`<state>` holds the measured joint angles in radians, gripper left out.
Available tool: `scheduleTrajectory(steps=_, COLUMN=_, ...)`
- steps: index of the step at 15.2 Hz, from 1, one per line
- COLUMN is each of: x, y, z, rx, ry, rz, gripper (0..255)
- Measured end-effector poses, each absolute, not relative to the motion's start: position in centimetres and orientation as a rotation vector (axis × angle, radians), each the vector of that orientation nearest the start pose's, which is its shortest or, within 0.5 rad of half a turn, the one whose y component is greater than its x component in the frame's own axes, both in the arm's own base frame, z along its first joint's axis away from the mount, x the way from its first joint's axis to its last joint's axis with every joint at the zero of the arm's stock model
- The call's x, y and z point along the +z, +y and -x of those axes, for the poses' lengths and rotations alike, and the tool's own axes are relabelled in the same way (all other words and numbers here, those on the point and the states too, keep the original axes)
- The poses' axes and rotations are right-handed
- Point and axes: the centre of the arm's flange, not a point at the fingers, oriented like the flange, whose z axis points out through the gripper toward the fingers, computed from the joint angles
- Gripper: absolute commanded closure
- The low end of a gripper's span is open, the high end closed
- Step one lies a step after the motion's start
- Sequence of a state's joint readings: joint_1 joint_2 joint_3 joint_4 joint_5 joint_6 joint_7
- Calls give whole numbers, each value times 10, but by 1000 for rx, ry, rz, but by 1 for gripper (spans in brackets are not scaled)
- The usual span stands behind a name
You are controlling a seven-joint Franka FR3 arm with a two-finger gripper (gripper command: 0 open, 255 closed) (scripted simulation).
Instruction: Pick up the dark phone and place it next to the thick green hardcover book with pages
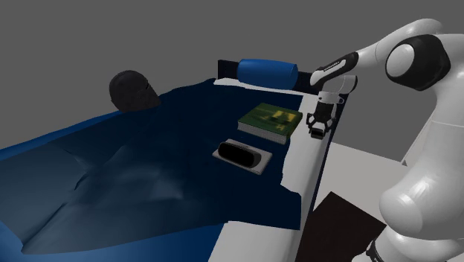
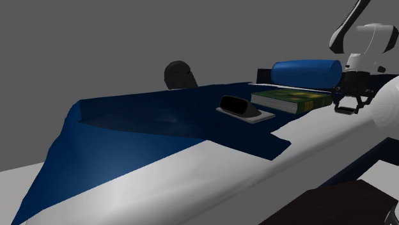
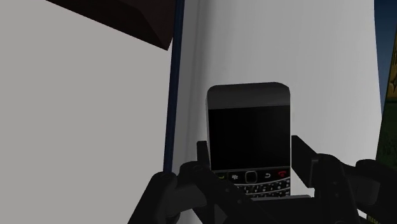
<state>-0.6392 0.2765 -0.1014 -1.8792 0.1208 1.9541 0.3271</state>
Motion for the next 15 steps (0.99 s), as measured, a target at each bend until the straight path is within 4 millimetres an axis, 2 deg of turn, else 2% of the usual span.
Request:
scheduleTrajectory(steps=5, x=348, y=-395, z=-447, rx=270, ry=1604, rz=2549, gripper=255)
scheduleTrajectory(steps=6, x=347, y=-395, z=-447, rx=270, ry=1604, rz=2549, gripper=0)
scheduleTrajectory(steps=12, x=348, y=-395, z=-447, rx=270, ry=1604, rz=2549, gripper=0)
scheduleTrajectory(steps=15, x=374, y=-400, z=-449, rx=268, ry=1604, rz=2549, gripper=0)
